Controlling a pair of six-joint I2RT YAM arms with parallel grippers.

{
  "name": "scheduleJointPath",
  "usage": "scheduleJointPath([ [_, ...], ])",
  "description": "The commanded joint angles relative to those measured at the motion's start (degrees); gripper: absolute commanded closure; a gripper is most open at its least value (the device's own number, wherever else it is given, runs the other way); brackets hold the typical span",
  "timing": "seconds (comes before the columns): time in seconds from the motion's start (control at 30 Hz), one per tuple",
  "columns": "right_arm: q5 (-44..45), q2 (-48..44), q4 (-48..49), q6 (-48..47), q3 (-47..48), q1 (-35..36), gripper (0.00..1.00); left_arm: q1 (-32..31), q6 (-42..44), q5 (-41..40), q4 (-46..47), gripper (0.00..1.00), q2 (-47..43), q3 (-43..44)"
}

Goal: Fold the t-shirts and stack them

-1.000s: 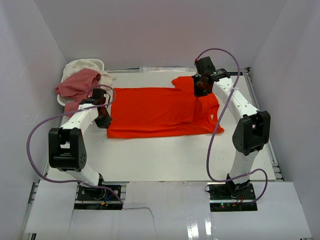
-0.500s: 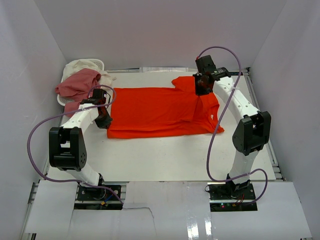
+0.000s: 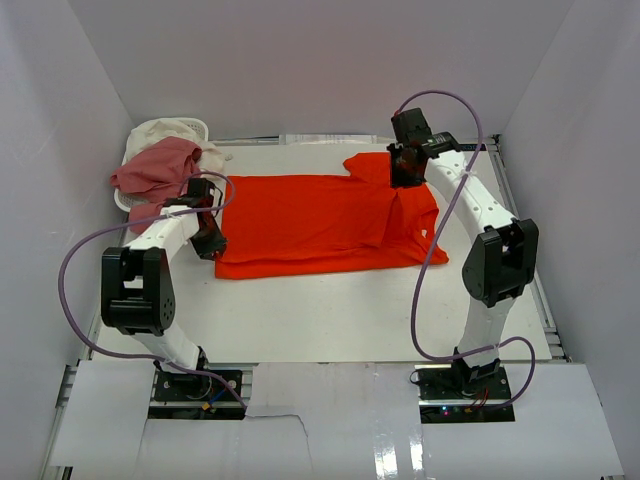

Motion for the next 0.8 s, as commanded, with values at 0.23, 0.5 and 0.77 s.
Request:
scheduleJointPath([
  [0.23,0.9,-1.4,1.0,-0.7,2.1,-0.3,0.5,0.4,0.5,-0.6,5.1,0.02,-8.4,3.2],
  [0.5,-9.0,-3.0,3.8,-5.5,1.5,10.0,0.14,0.0,3.1,5.6,7.1,0.02,-17.7,1.5],
  [0.77,-21.4,7.4,2.7,-7.9,7.6,16.6,0.44,0.0,-4.8,9.3,7.6,0.02,-22.2,-6.0],
])
